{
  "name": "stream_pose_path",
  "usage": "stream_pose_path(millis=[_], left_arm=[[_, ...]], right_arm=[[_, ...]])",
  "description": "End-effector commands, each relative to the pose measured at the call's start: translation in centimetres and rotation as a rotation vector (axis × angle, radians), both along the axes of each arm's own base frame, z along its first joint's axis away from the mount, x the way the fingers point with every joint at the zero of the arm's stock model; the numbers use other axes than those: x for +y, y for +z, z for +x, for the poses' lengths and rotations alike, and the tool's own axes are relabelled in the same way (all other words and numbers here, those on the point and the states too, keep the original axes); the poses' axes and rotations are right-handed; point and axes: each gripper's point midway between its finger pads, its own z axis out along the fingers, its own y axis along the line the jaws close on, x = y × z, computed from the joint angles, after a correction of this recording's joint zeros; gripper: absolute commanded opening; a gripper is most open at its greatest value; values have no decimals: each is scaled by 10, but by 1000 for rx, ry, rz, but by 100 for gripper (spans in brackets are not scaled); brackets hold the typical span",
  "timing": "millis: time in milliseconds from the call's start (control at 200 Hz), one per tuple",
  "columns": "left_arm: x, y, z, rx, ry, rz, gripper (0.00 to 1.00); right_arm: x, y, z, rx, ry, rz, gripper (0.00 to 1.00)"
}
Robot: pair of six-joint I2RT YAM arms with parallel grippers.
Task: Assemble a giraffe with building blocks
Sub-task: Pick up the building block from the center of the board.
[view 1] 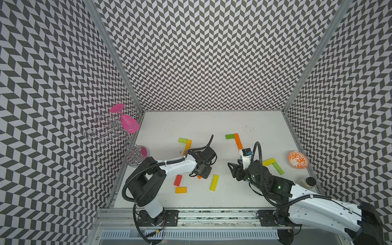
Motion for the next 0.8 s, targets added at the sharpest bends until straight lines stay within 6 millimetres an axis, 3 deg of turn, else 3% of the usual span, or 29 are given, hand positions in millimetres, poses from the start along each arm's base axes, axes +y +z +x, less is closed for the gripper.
stream_pose_path(millis=[0, 300, 796], left_arm=[[6, -2, 4, -14, 20, 10, 42], [9, -6, 4, -3, 16, 21, 55], [8, -21, -6, 50, -7, 20, 42]], right_arm=[[2, 12, 6, -27, -22, 49, 64], [7, 13, 7, -25, -12, 49, 64], [12, 12, 10, -25, -4, 40, 64]])
